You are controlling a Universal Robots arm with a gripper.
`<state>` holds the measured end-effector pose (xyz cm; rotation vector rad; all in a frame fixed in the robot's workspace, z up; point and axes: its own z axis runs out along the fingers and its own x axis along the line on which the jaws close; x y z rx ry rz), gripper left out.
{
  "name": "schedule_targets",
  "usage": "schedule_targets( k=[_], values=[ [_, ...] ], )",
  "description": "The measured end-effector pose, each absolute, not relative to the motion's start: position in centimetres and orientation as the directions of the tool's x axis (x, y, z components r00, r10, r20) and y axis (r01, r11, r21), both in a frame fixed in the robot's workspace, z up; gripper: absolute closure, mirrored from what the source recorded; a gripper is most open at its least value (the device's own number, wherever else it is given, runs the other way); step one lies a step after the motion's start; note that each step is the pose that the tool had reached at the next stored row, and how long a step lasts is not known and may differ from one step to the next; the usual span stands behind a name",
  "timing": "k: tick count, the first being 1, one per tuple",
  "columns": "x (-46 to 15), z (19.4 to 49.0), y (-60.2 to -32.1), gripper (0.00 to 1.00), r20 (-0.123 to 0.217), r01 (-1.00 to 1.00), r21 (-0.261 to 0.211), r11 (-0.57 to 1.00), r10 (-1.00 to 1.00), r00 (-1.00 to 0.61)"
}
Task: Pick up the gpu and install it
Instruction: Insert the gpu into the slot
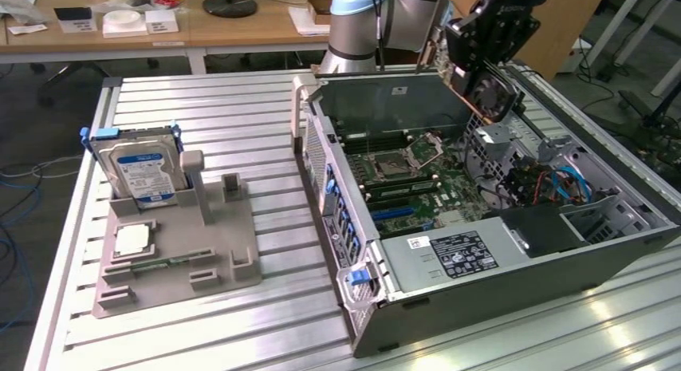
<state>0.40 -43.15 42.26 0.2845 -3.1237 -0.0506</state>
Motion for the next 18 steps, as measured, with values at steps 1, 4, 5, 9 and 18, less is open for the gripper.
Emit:
schedule_targets(
  k=[1, 4, 5, 9, 18],
  values=[
    [0.40, 42.25, -43.16, 0.72, 0.002, -0.192, 0.033, 0.981, -0.192, -0.981],
    [0.39, 42.25, -43.15, 0.72, 0.002, -0.228, 0.033, 0.973, -0.229, -0.974],
    [0.39, 42.25, -43.15, 0.72, 0.002, -0.240, 0.033, 0.970, -0.240, -0.971],
    [0.39, 42.25, -43.15, 0.72, 0.001, -0.288, 0.033, 0.957, -0.288, -0.958],
    [0.39, 42.25, -43.15, 0.72, 0.001, -0.368, 0.036, 0.929, -0.369, -0.930]
  ],
)
